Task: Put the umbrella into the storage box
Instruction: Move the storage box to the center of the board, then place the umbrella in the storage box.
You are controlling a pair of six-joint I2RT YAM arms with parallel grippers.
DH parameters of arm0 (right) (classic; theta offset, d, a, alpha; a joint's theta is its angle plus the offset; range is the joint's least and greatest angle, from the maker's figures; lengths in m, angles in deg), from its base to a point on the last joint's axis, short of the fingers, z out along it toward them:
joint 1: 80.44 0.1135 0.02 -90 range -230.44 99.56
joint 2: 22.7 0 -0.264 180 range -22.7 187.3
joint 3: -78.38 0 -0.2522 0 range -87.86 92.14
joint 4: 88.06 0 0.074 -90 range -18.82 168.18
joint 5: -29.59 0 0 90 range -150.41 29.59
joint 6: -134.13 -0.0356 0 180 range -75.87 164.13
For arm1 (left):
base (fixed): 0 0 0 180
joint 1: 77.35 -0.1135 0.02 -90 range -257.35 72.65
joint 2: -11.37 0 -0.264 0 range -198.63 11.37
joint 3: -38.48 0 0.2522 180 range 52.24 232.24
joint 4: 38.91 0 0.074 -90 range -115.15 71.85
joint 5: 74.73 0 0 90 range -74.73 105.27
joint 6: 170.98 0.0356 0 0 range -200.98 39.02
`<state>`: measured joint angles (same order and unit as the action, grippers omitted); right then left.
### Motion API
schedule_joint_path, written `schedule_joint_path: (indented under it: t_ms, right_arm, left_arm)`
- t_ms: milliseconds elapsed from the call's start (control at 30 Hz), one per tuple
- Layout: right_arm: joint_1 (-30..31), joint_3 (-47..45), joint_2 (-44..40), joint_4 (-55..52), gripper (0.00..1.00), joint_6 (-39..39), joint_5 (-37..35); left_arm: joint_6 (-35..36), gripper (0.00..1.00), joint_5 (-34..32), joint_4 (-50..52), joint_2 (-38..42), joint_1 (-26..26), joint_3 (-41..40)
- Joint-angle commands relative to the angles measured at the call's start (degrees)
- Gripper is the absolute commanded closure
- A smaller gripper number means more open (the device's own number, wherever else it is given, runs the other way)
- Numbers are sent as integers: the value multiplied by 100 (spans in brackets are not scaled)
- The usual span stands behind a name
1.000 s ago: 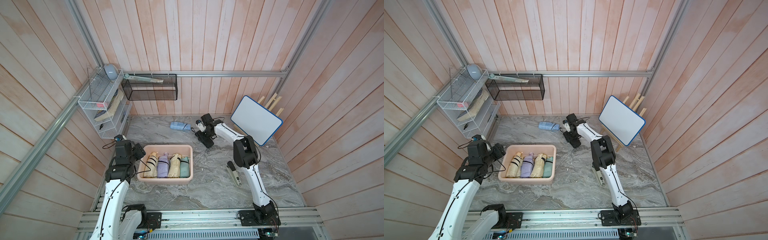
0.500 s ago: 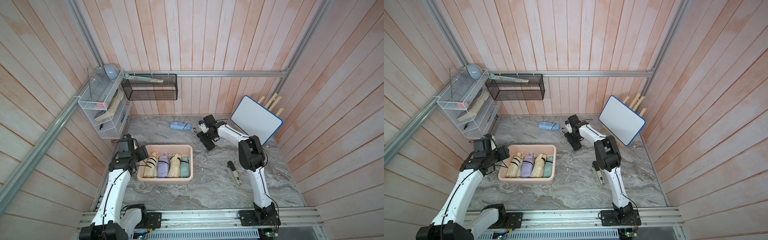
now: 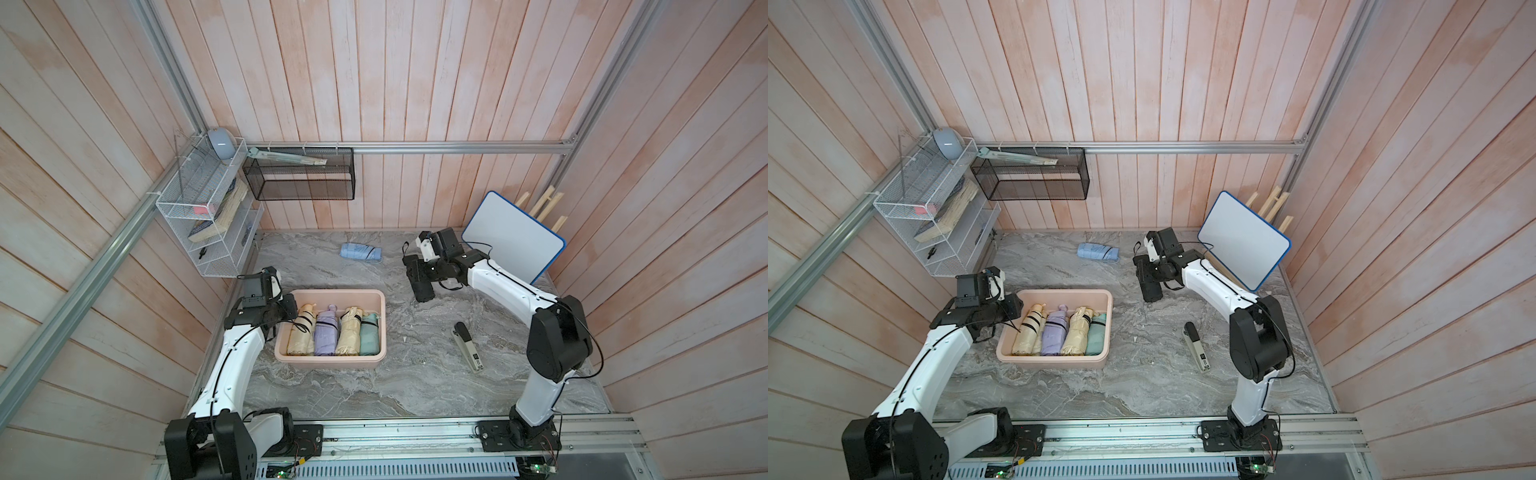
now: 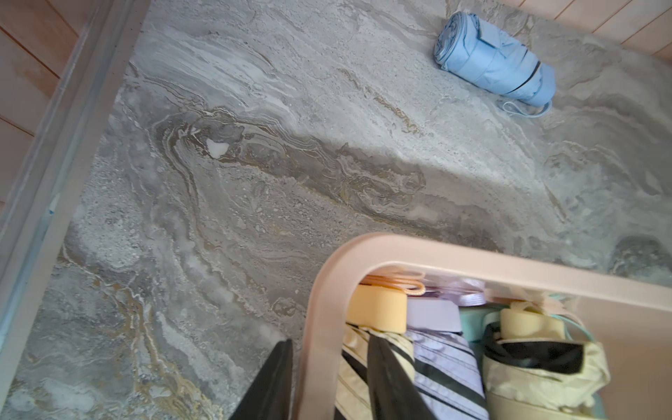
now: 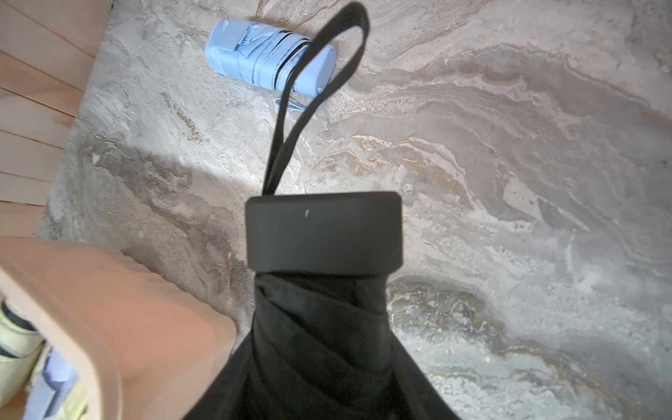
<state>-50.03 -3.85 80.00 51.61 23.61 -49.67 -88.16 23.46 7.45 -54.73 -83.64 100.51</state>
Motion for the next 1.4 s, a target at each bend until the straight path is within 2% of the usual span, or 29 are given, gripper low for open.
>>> schedule_joint_path:
  t_ms: [0, 167, 333, 467, 633, 700, 867, 1067, 1367]
  right_arm:
    - [232, -18, -308, 213, 60, -572, 198]
    - [509, 109, -567, -9, 60, -797, 105]
    - [761, 200, -829, -151, 61, -1157, 64]
    - [954, 419, -918, -393, 61, -1398, -54]
    - [1285, 698, -875, -576, 61, -1679, -145]
    - [1512, 792, -790, -675, 62, -1734, -299]
    - [1997, 922, -466, -1032, 65, -1751, -812]
    - [2318, 758, -182, -1333, 65, -1693, -1516]
    - [2389, 251, -10, -1367, 64, -1656, -2226]
  left_arm:
    - [-16, 73, 455, -140, 36, -24, -81]
    - [-222, 84, 653, -144, 202, -5, -121]
    - [-663, 89, 688, -158, 417, 198, -201]
    - [-1080, 91, 354, -192, 612, 603, -325]
    - [-2012, 96, 18, -232, 816, 1036, -451]
    - [-2450, 100, -195, -219, 905, 1218, -478]
    - [-3215, 100, -544, -207, 1046, 1699, -564]
    - [-3487, 100, -773, -131, 1155, 1964, -626]
    - [-3439, 100, -792, -122, 1096, 2041, -569]
